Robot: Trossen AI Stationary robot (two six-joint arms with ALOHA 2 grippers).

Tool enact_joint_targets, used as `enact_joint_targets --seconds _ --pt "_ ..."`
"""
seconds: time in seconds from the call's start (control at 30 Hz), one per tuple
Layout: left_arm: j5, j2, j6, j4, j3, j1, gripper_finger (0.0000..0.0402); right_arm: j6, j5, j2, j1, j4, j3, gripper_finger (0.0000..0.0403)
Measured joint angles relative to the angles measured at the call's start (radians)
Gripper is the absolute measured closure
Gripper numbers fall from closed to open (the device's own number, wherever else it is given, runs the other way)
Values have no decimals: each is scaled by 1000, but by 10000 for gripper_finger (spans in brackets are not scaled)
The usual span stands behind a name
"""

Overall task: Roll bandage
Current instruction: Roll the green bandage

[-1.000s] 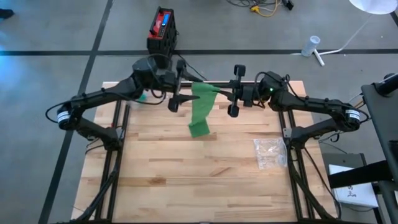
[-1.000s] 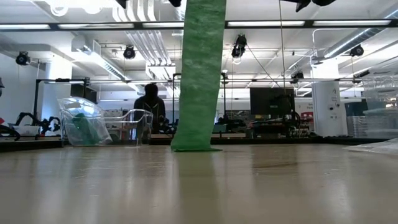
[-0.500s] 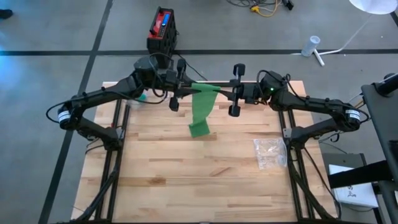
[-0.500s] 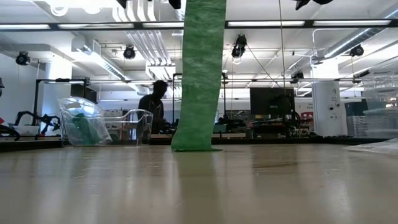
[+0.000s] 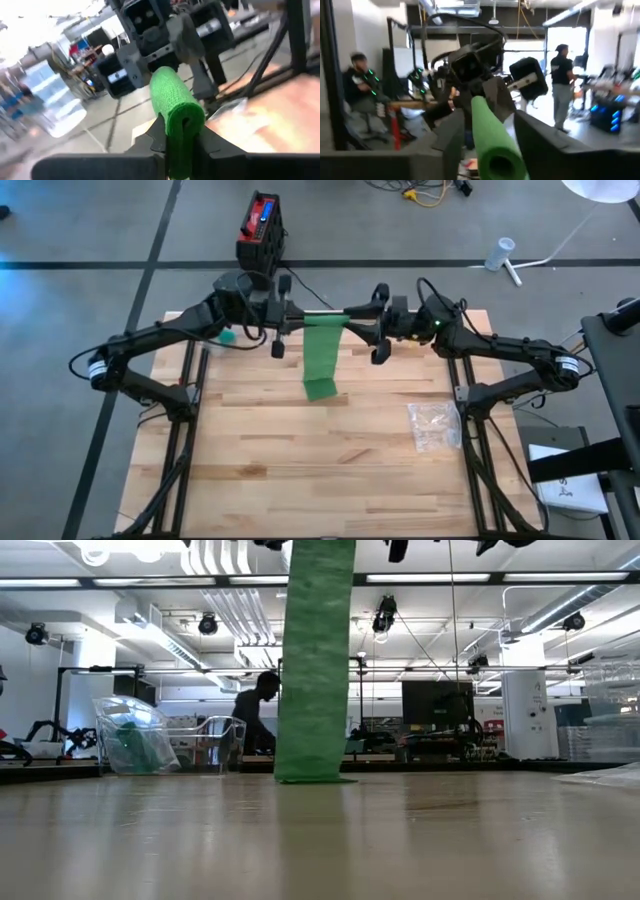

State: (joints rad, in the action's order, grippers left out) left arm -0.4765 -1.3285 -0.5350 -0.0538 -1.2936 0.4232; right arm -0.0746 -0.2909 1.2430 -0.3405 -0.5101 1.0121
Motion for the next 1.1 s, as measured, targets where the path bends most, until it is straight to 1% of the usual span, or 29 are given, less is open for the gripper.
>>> enact_joint_targets --seconds 0.07,0.13,0.27,0.37,0.5,0.67,0.73,0.87,1.1 --pt "0 11 -98 0 0 -1 381 -78 -5 0 0 4 0 206" --pt "-1 20 -166 15 0 -2 380 -144 -4 0 0 2 0 175" --pt "-1 22 -277 13 0 -3 375 -189 2 0 0 -26 0 121" --pt "-1 22 -345 4 0 -3 380 -222 3 1 -3 -55 9 97" --pt "-4 22 -425 1 0 -3 381 -155 3 16 -4 42 75 92" --pt "-44 22 -576 -25 0 -11 376 -43 -7 61 -4 196 172 103" --pt "-47 22 -627 -28 0 -13 377 -8 -42 80 -5 242 207 106" --pt "-48 22 -684 -39 0 -14 376 -5 -86 122 -5 284 233 113" --pt "-19 37 -759 -36 0 -14 375 -46 -95 130 -5 292 232 126"
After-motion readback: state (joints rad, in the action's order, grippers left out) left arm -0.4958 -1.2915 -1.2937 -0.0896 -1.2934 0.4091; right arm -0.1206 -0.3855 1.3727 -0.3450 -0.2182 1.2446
